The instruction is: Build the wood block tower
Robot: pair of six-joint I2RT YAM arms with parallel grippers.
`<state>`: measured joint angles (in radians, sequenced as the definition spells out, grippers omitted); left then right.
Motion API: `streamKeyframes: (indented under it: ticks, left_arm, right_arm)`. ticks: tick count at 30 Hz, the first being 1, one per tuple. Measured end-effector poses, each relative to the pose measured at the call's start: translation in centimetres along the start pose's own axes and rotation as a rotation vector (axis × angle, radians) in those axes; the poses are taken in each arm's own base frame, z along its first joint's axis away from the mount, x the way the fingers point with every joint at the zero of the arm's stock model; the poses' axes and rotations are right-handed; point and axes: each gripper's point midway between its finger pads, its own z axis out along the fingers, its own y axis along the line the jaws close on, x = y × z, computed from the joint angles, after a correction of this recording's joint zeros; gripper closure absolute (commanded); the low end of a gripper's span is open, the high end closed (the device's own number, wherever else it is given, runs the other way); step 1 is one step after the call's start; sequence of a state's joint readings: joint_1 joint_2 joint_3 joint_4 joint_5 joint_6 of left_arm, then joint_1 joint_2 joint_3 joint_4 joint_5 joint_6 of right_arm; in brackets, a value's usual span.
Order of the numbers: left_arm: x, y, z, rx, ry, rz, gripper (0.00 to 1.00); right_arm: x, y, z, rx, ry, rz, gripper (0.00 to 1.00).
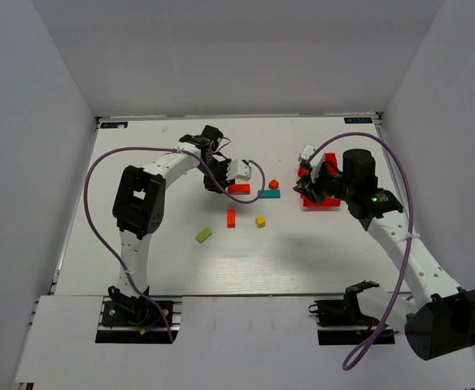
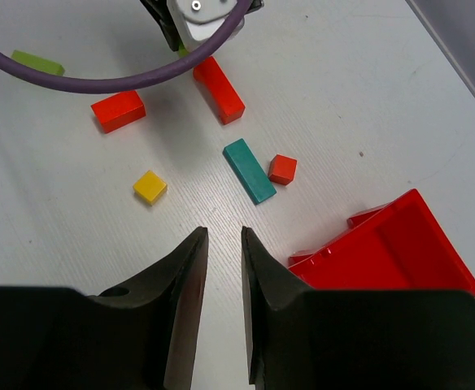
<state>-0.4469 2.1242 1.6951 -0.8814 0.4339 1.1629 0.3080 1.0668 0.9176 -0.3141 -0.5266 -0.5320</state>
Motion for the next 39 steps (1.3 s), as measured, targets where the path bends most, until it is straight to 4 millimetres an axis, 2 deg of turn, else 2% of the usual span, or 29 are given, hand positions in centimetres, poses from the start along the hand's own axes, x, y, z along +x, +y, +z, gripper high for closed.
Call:
streamKeyframes:
  ticks: [11, 39]
  left_arm:
    - [0.6, 0.0, 1.2, 0.012, 0.005, -0.008, 0.91]
    - [0.9, 0.2, 2.1, 0.015, 0.006, -0.028, 0.86]
  right_arm:
    - [0.0, 0.0, 0.0, 0.0, 0.0, 0.0, 0.71]
    - [0.1, 0.0, 0.1, -0.001, 0.002, 0.0, 0.71]
